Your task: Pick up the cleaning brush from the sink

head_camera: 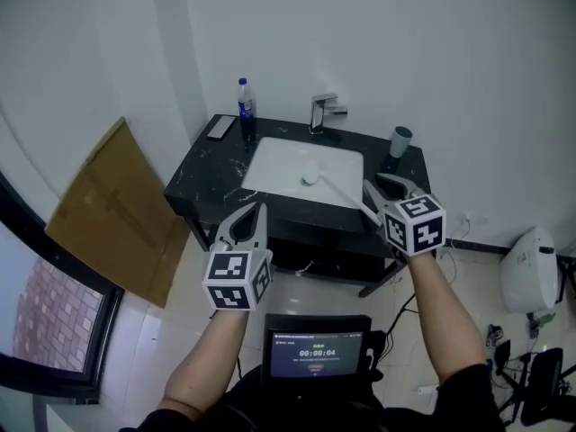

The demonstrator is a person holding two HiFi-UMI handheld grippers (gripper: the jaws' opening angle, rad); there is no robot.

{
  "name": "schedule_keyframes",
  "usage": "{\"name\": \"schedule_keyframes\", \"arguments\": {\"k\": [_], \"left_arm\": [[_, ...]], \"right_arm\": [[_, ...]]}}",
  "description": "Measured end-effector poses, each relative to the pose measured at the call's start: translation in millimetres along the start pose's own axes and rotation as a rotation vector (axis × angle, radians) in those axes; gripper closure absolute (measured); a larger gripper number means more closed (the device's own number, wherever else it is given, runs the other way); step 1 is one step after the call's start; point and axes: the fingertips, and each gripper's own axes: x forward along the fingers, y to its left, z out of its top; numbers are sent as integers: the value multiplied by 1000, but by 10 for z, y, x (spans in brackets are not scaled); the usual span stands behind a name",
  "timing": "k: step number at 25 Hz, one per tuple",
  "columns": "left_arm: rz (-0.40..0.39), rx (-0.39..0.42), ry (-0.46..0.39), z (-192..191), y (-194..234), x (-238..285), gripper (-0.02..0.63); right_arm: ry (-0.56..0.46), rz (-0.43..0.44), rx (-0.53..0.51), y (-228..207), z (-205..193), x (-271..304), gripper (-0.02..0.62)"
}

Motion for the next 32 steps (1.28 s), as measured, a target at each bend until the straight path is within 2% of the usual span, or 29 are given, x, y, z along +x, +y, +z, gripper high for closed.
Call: {"name": "schedule_keyframes", "arguments": {"k": [1, 2, 3, 7, 14, 17, 20, 21, 28, 32], "left_arm": [[6, -3, 9, 12, 41, 134, 604], [13, -5, 15, 34, 95, 268, 604], [22, -8, 19, 60, 154, 405, 604], [34, -8, 39, 61, 400, 1029, 604], [-11, -23, 105, -209, 1065, 2020, 604], [-32, -17, 149, -375, 1360, 2376, 604], [-53, 3, 229, -642, 1514, 2700, 604], [-62, -4, 253, -735, 1538, 2792, 604], [-92, -83, 393, -1354, 1496, 3300, 604], [-82, -116, 453, -1575, 1399, 3517, 604]], "right_arm": [[14, 16, -3, -92, 19, 151, 529], [27, 31, 1, -172, 34, 306, 503], [37, 44, 9, -249, 46, 462, 439], [92, 71, 33, -591, -4, 1160, 437], [278, 93, 91, -845, -483, 2416, 437], [357, 85, 176, -943, -770, 2868, 437], [463, 79, 205, -1062, -1066, 3232, 435], [499, 86, 220, -1083, -1178, 3338, 387], [736, 78, 272, -1373, -2118, 3733, 379], [851, 132, 250, -1420, -2510, 3856, 379]]}}
